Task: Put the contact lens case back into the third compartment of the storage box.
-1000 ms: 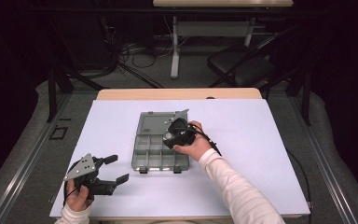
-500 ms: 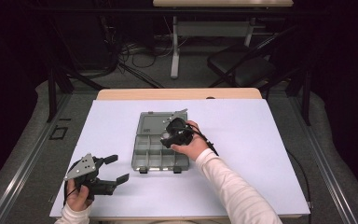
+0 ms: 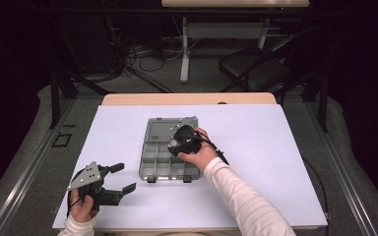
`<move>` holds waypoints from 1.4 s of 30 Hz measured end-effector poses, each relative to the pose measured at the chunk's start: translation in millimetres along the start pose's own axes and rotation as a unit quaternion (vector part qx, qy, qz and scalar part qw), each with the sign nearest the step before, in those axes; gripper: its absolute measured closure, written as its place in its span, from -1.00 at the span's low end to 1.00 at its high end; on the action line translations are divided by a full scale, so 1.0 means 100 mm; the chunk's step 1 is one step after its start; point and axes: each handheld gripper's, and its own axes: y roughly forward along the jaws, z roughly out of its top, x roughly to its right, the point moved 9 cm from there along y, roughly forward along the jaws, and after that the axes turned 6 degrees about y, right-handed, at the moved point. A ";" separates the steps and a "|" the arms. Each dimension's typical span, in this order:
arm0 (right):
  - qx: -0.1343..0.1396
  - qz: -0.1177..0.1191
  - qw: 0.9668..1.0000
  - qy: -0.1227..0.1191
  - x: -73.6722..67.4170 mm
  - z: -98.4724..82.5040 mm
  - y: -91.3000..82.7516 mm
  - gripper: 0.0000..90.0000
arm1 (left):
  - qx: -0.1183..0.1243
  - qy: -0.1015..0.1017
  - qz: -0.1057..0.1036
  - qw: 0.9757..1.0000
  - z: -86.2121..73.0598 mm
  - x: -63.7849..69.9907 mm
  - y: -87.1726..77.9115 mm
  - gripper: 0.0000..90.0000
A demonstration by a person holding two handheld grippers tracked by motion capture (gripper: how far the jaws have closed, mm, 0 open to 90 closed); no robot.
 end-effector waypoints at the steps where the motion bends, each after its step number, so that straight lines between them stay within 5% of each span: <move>1: 0.000 0.000 1.000 0.000 0.00 0.00 0.00 0.08 | 0.000 0.000 0.000 1.000 0.00 0.00 0.00 -0.64; 39: -0.008 0.007 1.000 0.022 0.00 -0.06 0.11 0.08 | -0.001 0.001 0.004 1.000 0.00 0.00 -0.01 -0.64; 42: -0.009 0.011 0.999 0.029 -0.01 -0.06 0.11 -0.04 | -0.001 0.000 0.004 1.000 0.00 -0.01 -0.01 -0.64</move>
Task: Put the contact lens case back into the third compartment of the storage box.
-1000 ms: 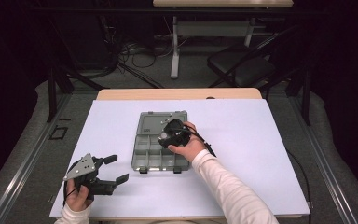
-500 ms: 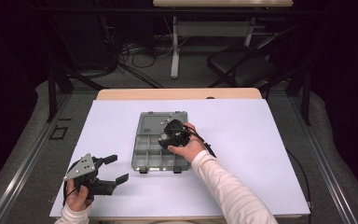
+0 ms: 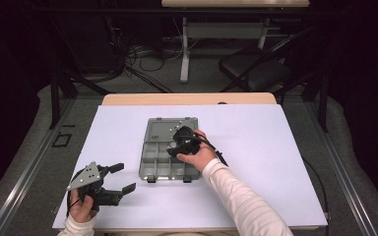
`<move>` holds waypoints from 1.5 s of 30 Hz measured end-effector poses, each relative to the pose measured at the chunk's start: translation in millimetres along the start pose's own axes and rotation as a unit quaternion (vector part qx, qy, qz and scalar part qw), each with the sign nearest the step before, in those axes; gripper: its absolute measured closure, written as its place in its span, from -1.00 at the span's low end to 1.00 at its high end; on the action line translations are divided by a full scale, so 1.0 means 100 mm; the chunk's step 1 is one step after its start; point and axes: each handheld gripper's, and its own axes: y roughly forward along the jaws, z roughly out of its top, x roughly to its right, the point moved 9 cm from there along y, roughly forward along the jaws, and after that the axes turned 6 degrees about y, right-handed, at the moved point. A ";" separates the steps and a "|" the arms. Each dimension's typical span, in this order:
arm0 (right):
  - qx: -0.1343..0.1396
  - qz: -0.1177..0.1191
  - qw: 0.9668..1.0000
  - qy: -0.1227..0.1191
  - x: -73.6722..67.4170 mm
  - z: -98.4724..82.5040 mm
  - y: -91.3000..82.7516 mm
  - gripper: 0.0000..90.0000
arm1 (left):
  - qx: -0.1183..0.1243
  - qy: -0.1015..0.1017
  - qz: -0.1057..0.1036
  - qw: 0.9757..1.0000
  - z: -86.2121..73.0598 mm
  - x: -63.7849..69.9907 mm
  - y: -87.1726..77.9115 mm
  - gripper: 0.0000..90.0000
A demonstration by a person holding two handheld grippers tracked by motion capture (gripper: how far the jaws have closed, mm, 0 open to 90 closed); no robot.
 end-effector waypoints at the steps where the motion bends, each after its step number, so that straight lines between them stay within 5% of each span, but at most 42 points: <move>1: 0.001 0.002 1.000 0.002 0.00 0.00 0.00 -0.05 | 0.000 -0.001 0.000 1.000 0.00 0.00 0.00 -0.64; 19: 0.026 -0.001 1.000 0.015 -0.01 0.04 -0.19 -0.35 | -0.004 0.000 -0.006 1.000 0.02 0.00 0.08 -0.64; 25: 0.045 -0.001 0.999 0.029 0.02 0.04 -0.30 -0.21 | -0.006 0.001 -0.005 1.000 0.02 0.00 0.08 -0.64; 30: 0.035 0.012 0.999 0.029 0.00 -0.01 -0.39 -0.10 | -0.005 -0.001 -0.004 1.000 0.02 -0.01 0.08 -0.64; 40: 0.035 0.019 0.999 0.036 -0.06 -0.10 -0.52 -0.10 | -0.004 0.000 -0.007 1.000 0.02 0.00 0.10 -0.64; 45: 0.049 -0.001 0.999 0.020 -0.05 -0.12 -0.63 -0.18 | -0.004 0.000 -0.009 1.000 0.02 0.00 0.10 -0.64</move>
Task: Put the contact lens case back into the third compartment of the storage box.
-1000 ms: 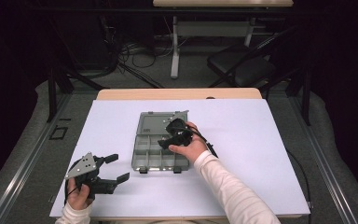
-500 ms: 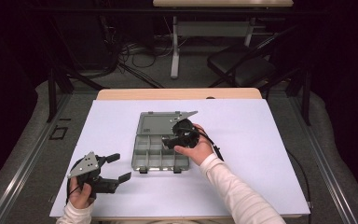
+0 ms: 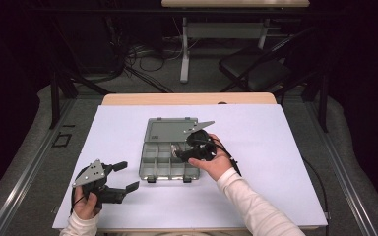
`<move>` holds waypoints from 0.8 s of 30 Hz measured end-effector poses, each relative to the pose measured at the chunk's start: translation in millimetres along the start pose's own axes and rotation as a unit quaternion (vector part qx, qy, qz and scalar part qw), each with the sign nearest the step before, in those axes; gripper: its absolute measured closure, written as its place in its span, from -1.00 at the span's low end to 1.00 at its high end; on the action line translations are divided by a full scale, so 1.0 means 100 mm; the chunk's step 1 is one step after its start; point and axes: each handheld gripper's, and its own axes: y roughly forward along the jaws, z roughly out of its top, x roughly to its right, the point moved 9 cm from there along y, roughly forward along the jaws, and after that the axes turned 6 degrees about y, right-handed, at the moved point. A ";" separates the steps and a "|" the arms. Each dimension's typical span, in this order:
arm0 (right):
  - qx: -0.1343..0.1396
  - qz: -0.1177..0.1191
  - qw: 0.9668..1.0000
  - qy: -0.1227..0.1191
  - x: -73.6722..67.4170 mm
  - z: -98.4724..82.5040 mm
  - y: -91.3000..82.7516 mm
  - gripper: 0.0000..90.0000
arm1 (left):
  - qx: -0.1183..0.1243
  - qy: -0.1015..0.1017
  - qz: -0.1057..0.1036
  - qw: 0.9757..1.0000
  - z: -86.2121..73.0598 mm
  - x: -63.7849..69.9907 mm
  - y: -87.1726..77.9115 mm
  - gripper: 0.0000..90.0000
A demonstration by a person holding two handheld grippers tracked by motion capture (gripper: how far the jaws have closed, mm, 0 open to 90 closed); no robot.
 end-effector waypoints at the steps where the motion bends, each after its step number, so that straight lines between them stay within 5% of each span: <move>1: 0.002 0.006 1.000 0.003 -0.01 -0.01 -0.03 -0.18 | 0.000 0.000 0.000 1.000 0.00 0.00 0.00 -0.64; 9: 0.003 0.006 1.000 0.000 -0.01 -0.02 -0.06 -0.28 | -0.002 0.001 0.000 1.000 0.00 0.00 0.01 -0.64; 11: 0.032 0.011 0.999 -0.004 -0.05 -0.11 -0.26 -0.34 | -0.002 0.001 -0.001 1.000 0.00 0.00 0.01 -0.64; 24: 0.063 0.013 0.998 -0.014 -0.09 -0.34 -0.50 -0.55 | -0.003 0.001 0.001 1.000 -0.01 0.00 0.00 -0.64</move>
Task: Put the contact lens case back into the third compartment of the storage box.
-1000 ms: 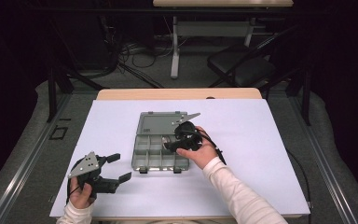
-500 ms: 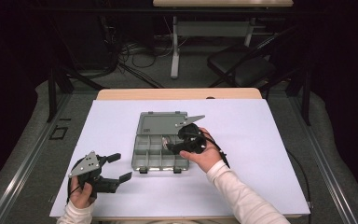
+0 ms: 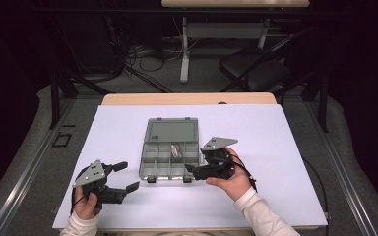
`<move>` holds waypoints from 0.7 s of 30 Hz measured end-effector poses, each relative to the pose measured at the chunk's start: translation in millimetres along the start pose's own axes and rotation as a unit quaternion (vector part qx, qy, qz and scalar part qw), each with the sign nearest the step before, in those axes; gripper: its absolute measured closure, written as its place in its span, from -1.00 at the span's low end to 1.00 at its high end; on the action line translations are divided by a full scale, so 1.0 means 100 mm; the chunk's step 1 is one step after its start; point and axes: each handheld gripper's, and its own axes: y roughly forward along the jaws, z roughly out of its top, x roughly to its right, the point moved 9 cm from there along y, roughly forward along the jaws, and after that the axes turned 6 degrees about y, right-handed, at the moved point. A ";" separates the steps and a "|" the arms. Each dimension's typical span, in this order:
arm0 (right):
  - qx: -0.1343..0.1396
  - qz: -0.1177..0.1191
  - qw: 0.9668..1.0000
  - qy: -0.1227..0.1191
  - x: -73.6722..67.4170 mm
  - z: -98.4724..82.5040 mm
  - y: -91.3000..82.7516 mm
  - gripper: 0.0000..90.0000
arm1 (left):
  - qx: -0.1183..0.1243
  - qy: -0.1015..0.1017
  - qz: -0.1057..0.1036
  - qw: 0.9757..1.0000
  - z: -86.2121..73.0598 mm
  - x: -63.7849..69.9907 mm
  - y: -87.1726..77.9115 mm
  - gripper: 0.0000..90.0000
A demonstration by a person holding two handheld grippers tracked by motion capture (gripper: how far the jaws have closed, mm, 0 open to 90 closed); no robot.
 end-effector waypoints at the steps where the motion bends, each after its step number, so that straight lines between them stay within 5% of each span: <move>1: 0.001 -0.001 1.000 -0.001 0.01 -0.02 -0.02 -0.56 | 0.000 0.000 0.000 1.000 0.00 0.00 0.00 -0.64; 21: 0.017 -0.025 0.999 0.018 0.12 -0.45 -0.22 -0.65 | -0.002 0.001 0.001 1.000 0.00 0.00 0.00 -0.64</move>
